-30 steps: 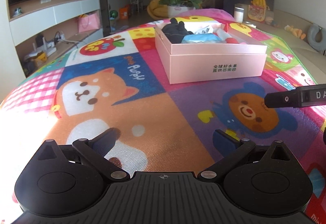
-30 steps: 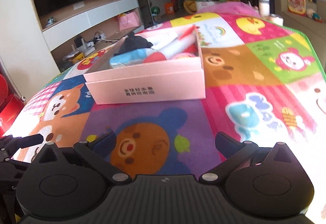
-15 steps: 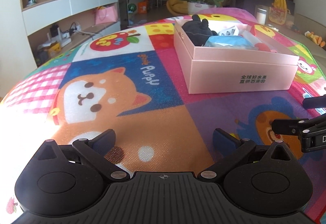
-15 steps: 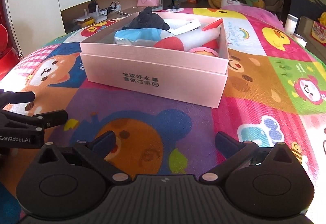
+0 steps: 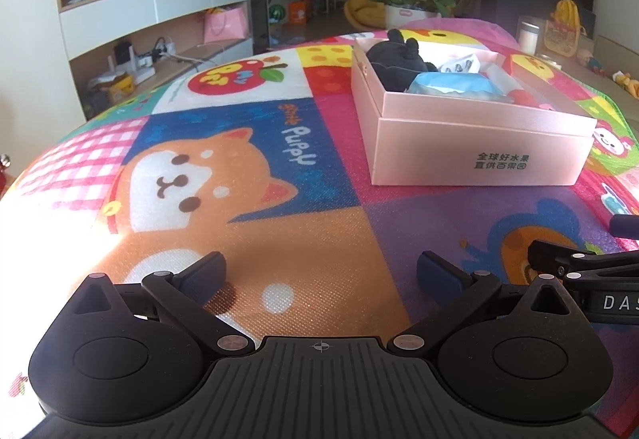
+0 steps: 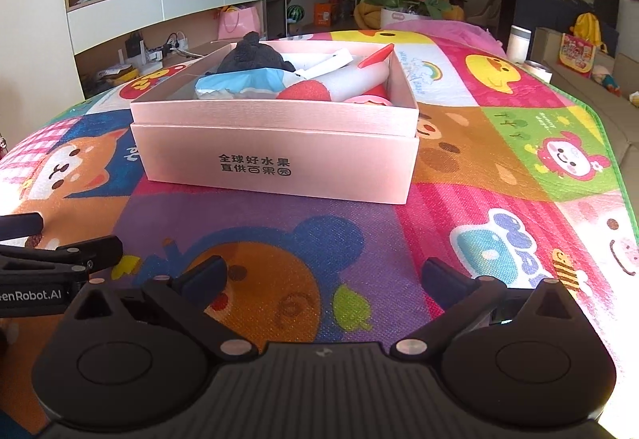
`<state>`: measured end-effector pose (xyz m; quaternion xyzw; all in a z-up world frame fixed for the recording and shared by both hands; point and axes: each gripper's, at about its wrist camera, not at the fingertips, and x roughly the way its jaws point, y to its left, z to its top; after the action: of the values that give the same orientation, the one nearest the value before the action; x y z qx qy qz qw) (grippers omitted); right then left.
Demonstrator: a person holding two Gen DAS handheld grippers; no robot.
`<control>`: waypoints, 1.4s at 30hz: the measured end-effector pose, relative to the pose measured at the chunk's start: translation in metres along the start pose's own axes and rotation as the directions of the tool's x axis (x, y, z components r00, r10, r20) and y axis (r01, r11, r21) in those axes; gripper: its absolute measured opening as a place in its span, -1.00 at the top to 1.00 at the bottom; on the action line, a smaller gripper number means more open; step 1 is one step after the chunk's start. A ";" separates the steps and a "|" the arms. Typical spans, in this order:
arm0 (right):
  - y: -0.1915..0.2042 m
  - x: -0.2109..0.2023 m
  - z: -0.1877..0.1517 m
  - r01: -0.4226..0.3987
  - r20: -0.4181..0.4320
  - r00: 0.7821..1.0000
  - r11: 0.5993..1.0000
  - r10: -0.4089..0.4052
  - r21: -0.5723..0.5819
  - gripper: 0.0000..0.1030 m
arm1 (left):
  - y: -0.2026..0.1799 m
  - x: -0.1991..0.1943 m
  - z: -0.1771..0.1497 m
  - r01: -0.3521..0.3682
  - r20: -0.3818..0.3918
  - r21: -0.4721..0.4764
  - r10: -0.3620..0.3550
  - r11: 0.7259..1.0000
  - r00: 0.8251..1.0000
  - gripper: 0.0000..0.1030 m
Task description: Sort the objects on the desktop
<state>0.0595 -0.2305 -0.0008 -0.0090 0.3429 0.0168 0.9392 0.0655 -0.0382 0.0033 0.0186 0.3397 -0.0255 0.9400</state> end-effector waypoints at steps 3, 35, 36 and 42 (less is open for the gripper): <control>-0.003 0.002 0.001 -0.015 0.000 1.000 1.000 0.015 0.003 -1.00 | 0.000 0.000 -0.001 0.001 0.000 -0.001 -0.001 1.000 1.000 -1.00; -0.001 0.019 0.015 -0.062 -0.001 0.998 0.997 0.062 -0.038 -1.00 | 0.001 -0.001 -0.001 0.006 -0.001 -0.006 -0.006 1.000 1.000 -1.00; -0.001 0.019 0.015 -0.062 -0.001 0.998 0.997 0.062 -0.038 -1.00 | 0.001 -0.001 -0.001 0.006 -0.001 -0.006 -0.006 1.000 1.000 -1.00; -0.001 0.019 0.015 -0.062 -0.001 0.998 0.997 0.062 -0.038 -1.00 | 0.001 -0.001 -0.001 0.006 -0.001 -0.006 -0.006 1.000 1.000 -1.00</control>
<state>0.0837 -0.2301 -0.0016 -0.0164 0.3424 0.0522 0.9380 0.0643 -0.0370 0.0033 0.0147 0.3405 -0.0275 0.9397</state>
